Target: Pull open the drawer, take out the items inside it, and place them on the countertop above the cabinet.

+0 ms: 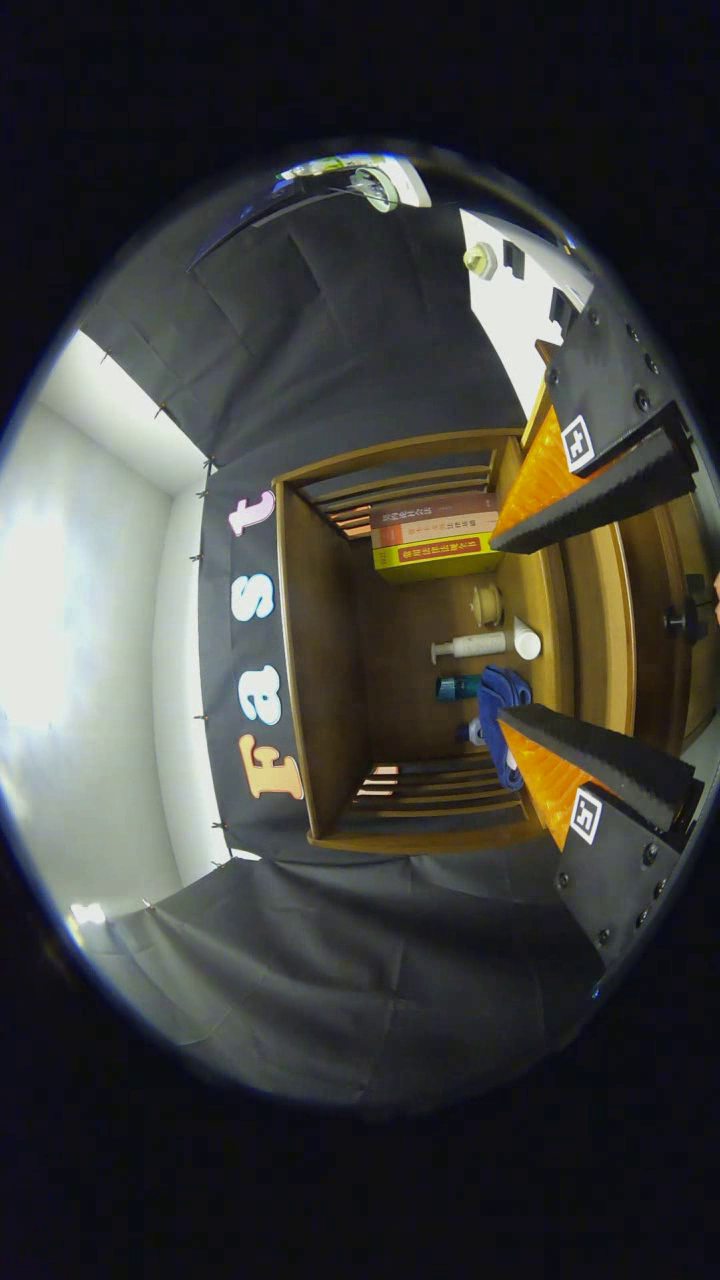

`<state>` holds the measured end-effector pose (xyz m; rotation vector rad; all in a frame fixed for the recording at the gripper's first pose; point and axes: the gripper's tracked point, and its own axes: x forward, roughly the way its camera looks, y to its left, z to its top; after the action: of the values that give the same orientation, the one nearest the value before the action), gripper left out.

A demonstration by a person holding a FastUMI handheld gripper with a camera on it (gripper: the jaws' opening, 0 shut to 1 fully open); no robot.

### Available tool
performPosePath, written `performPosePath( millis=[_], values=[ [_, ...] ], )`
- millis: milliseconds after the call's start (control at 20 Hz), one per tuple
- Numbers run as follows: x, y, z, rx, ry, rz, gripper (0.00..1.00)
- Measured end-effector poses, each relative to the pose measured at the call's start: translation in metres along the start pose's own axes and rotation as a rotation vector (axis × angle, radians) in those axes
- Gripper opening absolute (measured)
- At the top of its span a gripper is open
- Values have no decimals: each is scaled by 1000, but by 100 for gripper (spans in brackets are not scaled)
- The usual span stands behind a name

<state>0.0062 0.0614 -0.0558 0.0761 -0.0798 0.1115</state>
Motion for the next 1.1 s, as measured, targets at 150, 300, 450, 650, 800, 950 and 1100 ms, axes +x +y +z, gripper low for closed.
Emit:
performPosePath(
  millis=[150,300,450,650,800,950,1100],
  values=[
    [-6,2,-16,-19,-11,9,99],
    [-11,0,-44,-56,-7,21,99],
    [-12,-5,-71,-85,14,16,99],
    [-20,-4,-106,-74,70,27,99],
    [-20,-12,-123,-78,99,20,99],
    [-20,-18,-131,-95,119,9,99],
    [-20,-23,-142,-99,145,2,99]
  ],
)
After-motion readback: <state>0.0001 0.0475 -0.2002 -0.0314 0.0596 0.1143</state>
